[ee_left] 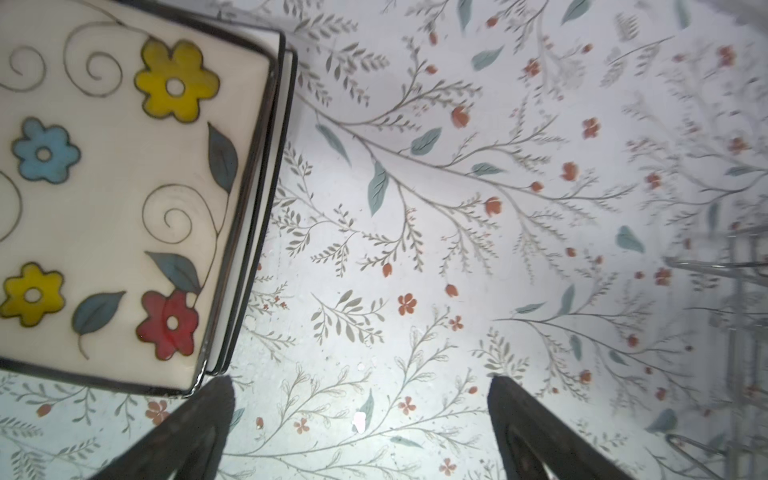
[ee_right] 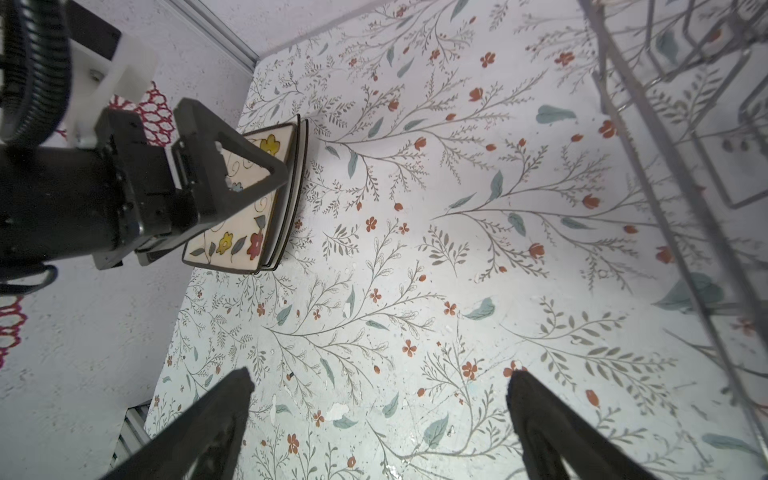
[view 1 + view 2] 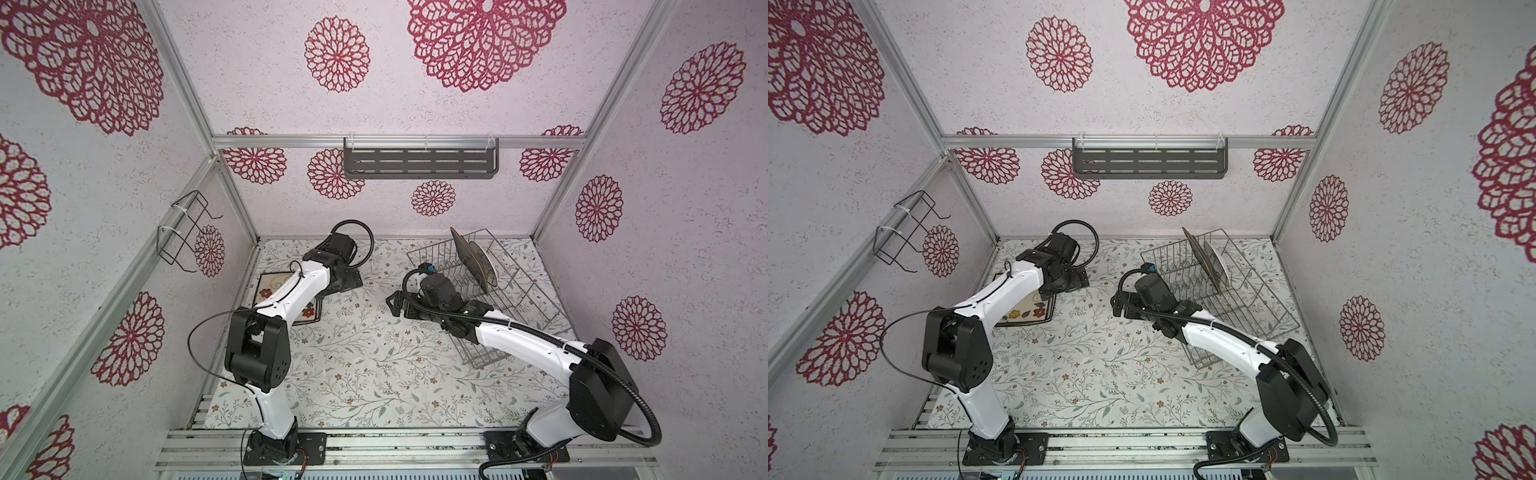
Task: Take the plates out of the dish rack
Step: 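Open the left gripper and lift it off the stacked plates, then move the right gripper over the dish rack toward the dark plate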
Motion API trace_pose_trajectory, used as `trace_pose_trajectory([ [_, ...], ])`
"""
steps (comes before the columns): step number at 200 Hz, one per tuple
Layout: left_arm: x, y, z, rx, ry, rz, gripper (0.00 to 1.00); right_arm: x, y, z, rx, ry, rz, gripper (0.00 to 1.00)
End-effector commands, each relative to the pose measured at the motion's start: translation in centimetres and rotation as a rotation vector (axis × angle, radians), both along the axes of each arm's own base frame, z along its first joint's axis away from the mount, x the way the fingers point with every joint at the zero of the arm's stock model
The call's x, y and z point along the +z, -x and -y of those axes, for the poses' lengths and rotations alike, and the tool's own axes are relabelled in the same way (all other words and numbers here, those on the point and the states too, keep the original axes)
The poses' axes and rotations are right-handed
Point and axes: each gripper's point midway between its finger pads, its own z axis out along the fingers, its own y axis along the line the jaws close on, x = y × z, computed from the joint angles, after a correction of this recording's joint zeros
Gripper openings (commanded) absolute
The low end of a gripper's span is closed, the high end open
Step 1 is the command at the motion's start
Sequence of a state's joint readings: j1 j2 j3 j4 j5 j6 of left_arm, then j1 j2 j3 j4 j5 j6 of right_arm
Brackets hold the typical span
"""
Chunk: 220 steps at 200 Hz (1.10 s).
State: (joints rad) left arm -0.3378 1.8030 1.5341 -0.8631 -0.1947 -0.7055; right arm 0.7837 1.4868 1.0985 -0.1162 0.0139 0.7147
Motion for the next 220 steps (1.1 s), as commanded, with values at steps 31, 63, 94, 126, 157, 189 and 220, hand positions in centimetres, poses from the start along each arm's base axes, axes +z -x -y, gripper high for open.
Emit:
trace_pose_trajectory([
  [31, 4.0, 0.4, 0.4, -0.050, 0.048, 0.151, 1.00, 4.2, -0.7, 3.5, -0.029, 0.122, 0.115, 0.99],
  [63, 4.9, 1.4, 0.0, -0.040, 0.072, 0.202, 0.99, 5.9, -1.2, 6.5, -0.040, 0.255, 0.172, 0.99],
  [94, 4.8, 2.2, 0.1, -0.041, 0.102, 0.207, 0.99, 7.1, -2.1, 11.1, -0.081, 0.485, 0.190, 0.99],
  [126, 4.0, 2.8, -1.6, 0.012, 0.123, 0.170, 0.98, 7.8, -3.0, 15.5, -0.143, 0.641, 0.153, 0.99],
  [157, 3.0, 3.3, -4.1, 0.058, 0.160, 0.135, 0.99, 8.2, -3.4, 17.3, -0.183, 0.641, 0.142, 0.99],
  [189, 2.0, 4.8, -7.8, 0.157, 0.183, 0.105, 0.99, 8.5, -3.7, 18.3, -0.210, 0.621, 0.139, 0.99],
  [220, 0.9, 6.6, -10.5, 0.252, 0.255, 0.119, 0.99, 8.8, -4.1, 18.1, -0.228, 0.588, 0.165, 0.99],
])
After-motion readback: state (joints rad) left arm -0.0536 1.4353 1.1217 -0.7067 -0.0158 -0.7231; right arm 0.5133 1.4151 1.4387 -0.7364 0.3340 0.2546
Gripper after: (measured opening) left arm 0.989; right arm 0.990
